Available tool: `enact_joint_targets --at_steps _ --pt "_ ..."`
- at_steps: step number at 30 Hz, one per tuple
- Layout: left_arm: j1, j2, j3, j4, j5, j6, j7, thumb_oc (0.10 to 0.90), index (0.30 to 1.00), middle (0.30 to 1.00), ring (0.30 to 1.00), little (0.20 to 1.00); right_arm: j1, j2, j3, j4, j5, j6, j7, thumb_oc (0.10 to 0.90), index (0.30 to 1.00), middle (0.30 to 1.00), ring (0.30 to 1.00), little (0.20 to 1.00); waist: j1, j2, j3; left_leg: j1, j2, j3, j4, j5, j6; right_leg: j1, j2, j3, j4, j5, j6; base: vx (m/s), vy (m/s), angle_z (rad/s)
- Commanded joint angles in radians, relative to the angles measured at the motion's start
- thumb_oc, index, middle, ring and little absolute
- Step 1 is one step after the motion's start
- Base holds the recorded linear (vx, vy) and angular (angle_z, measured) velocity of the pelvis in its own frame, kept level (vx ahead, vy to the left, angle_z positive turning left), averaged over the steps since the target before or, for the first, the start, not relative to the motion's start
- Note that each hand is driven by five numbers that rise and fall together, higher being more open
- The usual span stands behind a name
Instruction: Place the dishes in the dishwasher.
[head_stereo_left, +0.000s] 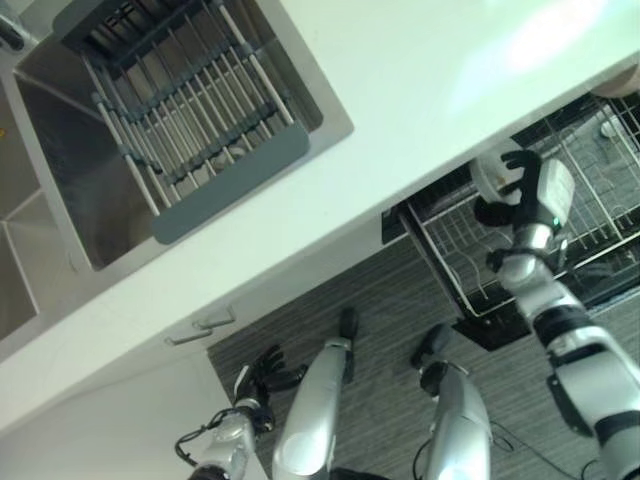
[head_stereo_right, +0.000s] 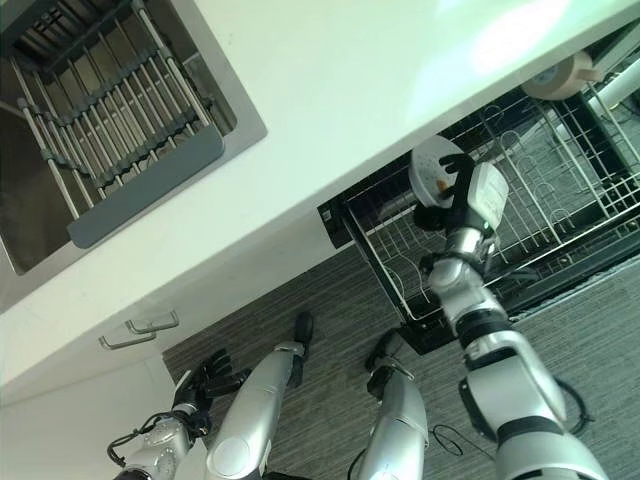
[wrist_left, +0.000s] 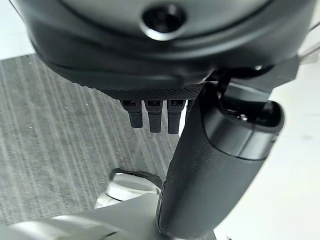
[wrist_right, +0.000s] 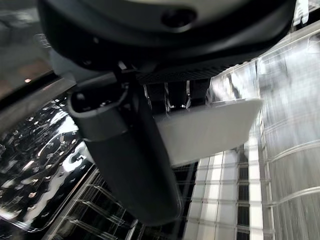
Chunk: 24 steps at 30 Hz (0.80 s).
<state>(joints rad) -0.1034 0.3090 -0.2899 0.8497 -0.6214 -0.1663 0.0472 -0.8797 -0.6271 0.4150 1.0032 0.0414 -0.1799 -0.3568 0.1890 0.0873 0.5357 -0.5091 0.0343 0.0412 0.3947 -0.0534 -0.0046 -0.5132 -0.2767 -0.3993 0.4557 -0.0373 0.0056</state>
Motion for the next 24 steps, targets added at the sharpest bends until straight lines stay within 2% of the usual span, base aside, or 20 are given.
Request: enact_joint_targets --at_steps 1,3,7,13,15,17,19,21,22,24 --pt "0.067 0.051 0.027 -0.028 0.016 -0.002 -0.021 0.8 0.9 0.9 0.9 0.9 0.071 0.07 0.084 0.055 0.165 -0.032 0.429 0.8 0.9 0.9 0.9 0.9 0.028 0.045 -0.016 0.013 -0.002 -0.008 -0.092 0.039 0.027 0.022 0.035 0.099 0.103 -0.114 0.045 0.03 -0.024 -0.03" --pt "0.065 0.054 0.028 -0.027 0.024 -0.012 -0.021 0.8 0.9 0.9 0.9 0.9 0.074 0.074 0.066 0.061 0.18 -0.078 0.39 0.8 0.9 0.9 0.9 0.9 0.026 0.044 -0.016 0.023 -0.003 -0.009 -0.093 0.041 0.028 0.031 0.038 0.101 0.102 -0.114 0.044 0.03 0.004 -0.04" --pt "0.059 0.047 0.049 -0.02 -0.002 -0.01 0.012 0.8 0.9 0.9 0.9 0.9 0.077 0.096 0.017 0.04 0.17 -0.074 0.386 0.8 0.9 0.9 0.9 0.9 0.018 0.042 -0.016 0.032 -0.008 -0.01 -0.088 0.038 0.03 0.04 0.047 0.113 0.099 -0.113 0.045 0.0 0.012 0.04" --pt "0.055 0.038 0.074 0.008 -0.003 -0.008 0.016 0.8 0.9 0.9 0.9 0.9 0.102 0.106 0.011 0.017 0.123 -0.062 0.363 0.8 0.9 0.9 0.9 0.9 0.01 0.031 -0.016 0.059 -0.007 -0.011 -0.094 0.036 0.031 0.072 0.057 0.118 0.065 -0.101 0.05 -0.01 0.007 0.04" --pt "0.058 0.035 0.081 0.02 0.002 -0.008 0.014 0.8 0.9 0.9 0.9 0.9 0.12 0.104 0.011 0.006 0.142 -0.073 0.342 0.8 0.9 0.9 0.9 0.9 0.009 0.024 -0.016 0.074 -0.004 -0.008 -0.095 0.033 0.031 0.094 0.06 0.118 0.047 -0.097 0.053 -0.02 -0.002 0.0" --pt "0.065 0.03 0.088 0.033 0.003 -0.01 0.011 0.8 0.9 0.9 0.9 0.9 0.14 0.107 -0.006 -0.018 0.224 -0.115 0.309 0.8 0.9 0.9 0.9 0.9 0.006 0.017 -0.016 0.102 0.001 -0.007 -0.095 0.026 0.03 0.129 0.067 0.12 0.027 -0.094 0.054 0.0 0.0 0.0" --pt "0.075 0.023 0.099 0.035 0.008 -0.004 0.011 0.8 0.9 0.9 0.9 0.9 0.165 0.117 -0.033 -0.089 0.295 -0.142 0.271 0.8 0.9 0.9 0.9 0.9 -0.003 0.011 -0.016 0.137 0.006 -0.003 -0.095 0.016 0.026 0.172 0.074 0.124 0.0 -0.091 0.057 0.0 0.0 0.0" --pt "0.086 0.017 0.111 0.036 0.013 0.001 0.012 0.8 0.9 0.9 0.9 0.9 0.202 0.124 -0.061 -0.156 0.309 -0.172 0.23 0.8 0.9 0.9 0.9 0.9 -0.013 0.005 -0.016 0.166 0.01 0.003 -0.095 0.007 0.023 0.206 0.081 0.128 -0.021 -0.088 0.061 -0.04 0.012 -0.01" --pt "0.096 0.007 0.125 0.032 0.027 0.007 0.016 0.8 0.9 0.9 0.9 0.9 0.249 0.126 -0.093 -0.243 0.333 -0.208 0.177 0.8 0.9 0.9 0.9 0.9 -0.024 0.003 -0.016 0.176 0.02 0.012 -0.095 0.018 0.026 0.233 0.091 0.121 -0.058 -0.061 0.055 -0.08 0.023 -0.04" --pt "0.122 -0.011 0.148 0.035 0.039 0.01 0.031 0.8 0.9 0.9 0.9 0.9 0.343 0.14 -0.15 -0.406 0.357 -0.229 0.123 0.8 0.9 0.9 0.9 0.9 -0.05 -0.007 -0.016 0.228 0.033 0.024 -0.095 0.0 0.021 0.303 0.103 0.127 -0.104 -0.056 0.061 -0.04 0.023 -0.05"
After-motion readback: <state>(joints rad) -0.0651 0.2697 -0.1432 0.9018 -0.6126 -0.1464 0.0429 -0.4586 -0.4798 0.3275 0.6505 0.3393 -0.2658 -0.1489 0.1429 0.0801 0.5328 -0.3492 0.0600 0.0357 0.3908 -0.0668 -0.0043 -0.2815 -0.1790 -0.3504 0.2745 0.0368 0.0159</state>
